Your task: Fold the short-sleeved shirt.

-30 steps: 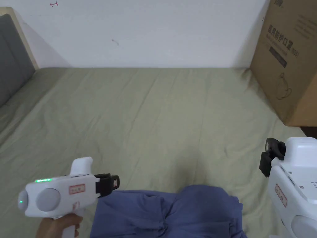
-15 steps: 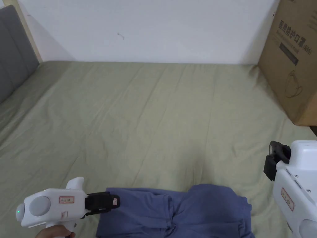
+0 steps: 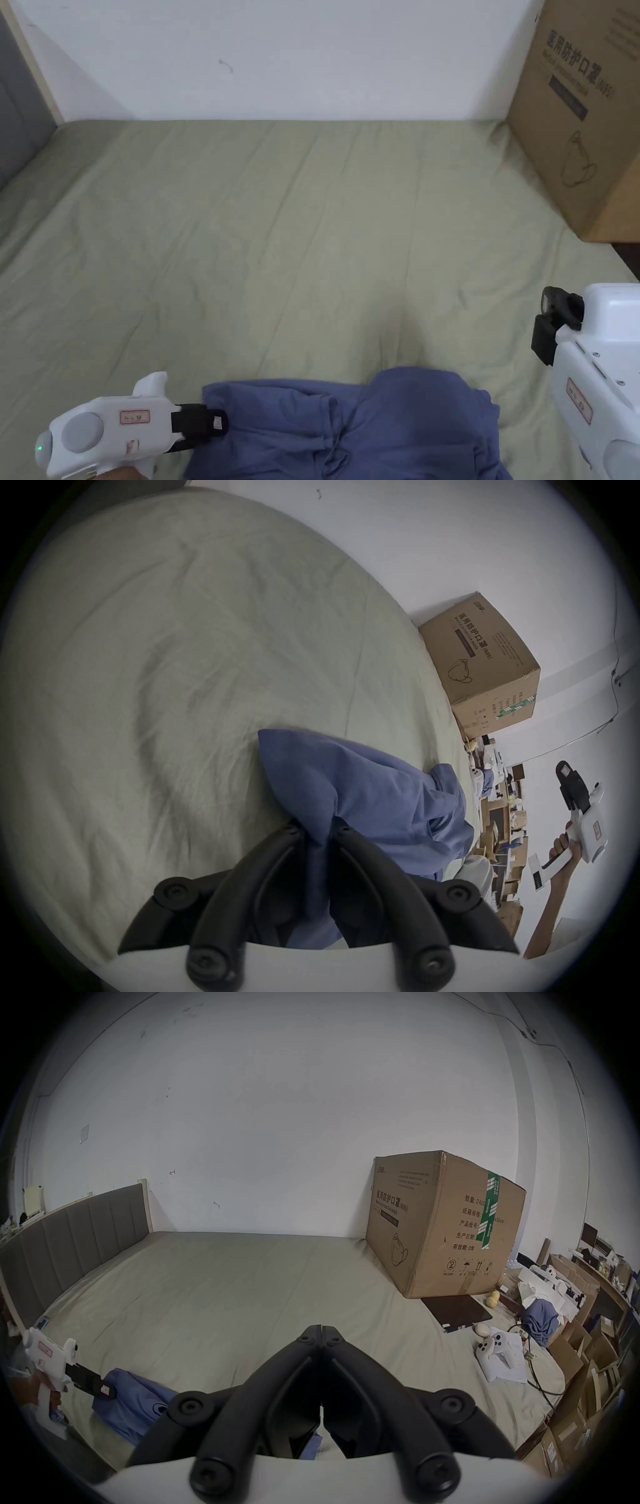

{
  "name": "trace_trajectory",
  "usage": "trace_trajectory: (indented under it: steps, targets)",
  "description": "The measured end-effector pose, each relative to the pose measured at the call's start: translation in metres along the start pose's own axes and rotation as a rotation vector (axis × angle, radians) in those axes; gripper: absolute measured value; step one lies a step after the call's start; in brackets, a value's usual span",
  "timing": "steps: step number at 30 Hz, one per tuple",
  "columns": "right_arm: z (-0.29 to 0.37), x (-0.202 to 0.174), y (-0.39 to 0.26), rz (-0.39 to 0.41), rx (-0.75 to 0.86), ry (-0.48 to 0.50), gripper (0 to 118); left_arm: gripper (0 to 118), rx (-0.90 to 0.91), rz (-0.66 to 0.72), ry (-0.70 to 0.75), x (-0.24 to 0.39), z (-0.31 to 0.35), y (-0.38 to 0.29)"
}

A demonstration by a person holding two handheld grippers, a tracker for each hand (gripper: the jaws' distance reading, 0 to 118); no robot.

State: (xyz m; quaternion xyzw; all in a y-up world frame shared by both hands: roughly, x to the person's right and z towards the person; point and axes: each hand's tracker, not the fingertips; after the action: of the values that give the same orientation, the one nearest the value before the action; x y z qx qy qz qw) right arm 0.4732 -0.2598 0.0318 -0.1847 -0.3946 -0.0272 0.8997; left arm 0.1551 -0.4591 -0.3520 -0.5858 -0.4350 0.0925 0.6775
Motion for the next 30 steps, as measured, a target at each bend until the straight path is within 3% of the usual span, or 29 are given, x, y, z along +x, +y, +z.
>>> trace_trajectory:
  steps: [7,13,17,25,30]
  targets:
    - [0.002,0.000,0.008,-0.002,0.025,0.010,0,9,0.051,-0.150,0.140,0.017,0.045,0.010]
    - [0.007,-0.002,0.011,-0.014,0.046,0.028,0,9,0.107,-0.150,0.269,0.004,0.105,0.024]
    - [0.010,-0.005,0.011,-0.012,0.053,0.041,0,9,0.126,-0.169,0.336,0.035,0.126,0.021]
    - [0.017,-0.002,0.009,-0.024,0.061,0.053,0,9,0.077,-0.371,0.348,0.153,0.100,0.011]
    - [0.022,0.010,0.007,-0.039,0.068,0.035,0,9,-0.037,-0.467,0.253,0.195,0.052,0.006]
